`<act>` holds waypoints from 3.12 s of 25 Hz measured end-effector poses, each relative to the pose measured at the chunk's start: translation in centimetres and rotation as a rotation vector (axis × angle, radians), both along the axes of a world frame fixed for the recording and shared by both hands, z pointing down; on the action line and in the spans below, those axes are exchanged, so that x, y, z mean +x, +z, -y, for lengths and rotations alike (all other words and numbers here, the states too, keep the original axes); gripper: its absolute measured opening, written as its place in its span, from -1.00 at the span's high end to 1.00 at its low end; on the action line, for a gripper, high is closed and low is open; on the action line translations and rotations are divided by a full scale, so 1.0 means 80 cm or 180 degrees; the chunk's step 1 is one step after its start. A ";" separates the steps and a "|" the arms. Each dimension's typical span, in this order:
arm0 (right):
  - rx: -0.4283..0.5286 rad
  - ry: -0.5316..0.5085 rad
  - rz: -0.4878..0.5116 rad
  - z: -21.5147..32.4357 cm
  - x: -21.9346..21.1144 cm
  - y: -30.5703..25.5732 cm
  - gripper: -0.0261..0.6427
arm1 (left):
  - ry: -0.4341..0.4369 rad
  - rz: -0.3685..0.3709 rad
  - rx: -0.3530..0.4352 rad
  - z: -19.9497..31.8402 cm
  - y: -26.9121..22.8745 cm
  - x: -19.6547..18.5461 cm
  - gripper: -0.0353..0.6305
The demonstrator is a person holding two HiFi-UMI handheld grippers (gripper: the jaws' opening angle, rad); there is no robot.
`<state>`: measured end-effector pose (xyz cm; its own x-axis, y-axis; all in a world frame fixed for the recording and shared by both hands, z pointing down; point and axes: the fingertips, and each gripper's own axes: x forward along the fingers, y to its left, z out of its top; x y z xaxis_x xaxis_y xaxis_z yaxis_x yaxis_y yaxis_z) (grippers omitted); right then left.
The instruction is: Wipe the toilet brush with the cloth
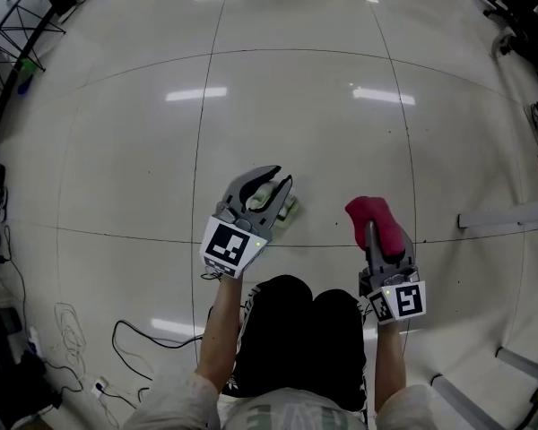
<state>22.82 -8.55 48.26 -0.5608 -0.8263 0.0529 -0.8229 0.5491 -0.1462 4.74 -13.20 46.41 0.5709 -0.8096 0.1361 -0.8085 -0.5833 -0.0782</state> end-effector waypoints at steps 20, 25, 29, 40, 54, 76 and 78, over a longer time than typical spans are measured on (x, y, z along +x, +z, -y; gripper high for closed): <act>-0.0076 -0.0111 0.0027 0.002 -0.030 0.032 0.72 | -0.0052 0.0197 -0.0237 -0.021 -0.025 -0.028 0.63; -0.0081 -0.0110 0.0054 0.000 -0.028 0.030 0.72 | -0.0064 0.0327 -0.0361 -0.022 -0.010 -0.020 0.63; -0.0047 -0.0072 0.0047 0.007 -0.018 0.030 0.72 | -0.0015 0.0411 -0.0419 -0.014 -0.003 -0.008 0.63; -0.0085 0.0027 0.0006 0.004 -0.002 0.050 0.72 | -0.0160 0.0064 -0.0365 0.000 0.029 -0.014 0.62; -0.0057 0.0047 0.0098 0.019 -0.034 -0.107 0.72 | -0.0909 -0.0841 -0.0042 -0.032 -0.140 -0.066 0.88; 0.0509 0.0229 0.0121 -0.055 -0.065 -0.887 0.72 | -0.1113 -0.0958 0.0610 -0.140 -0.878 -0.061 0.88; 0.0484 0.0202 0.0145 -0.075 -0.056 -0.886 0.72 | -0.1072 -0.0908 0.0581 -0.162 -0.875 -0.048 0.88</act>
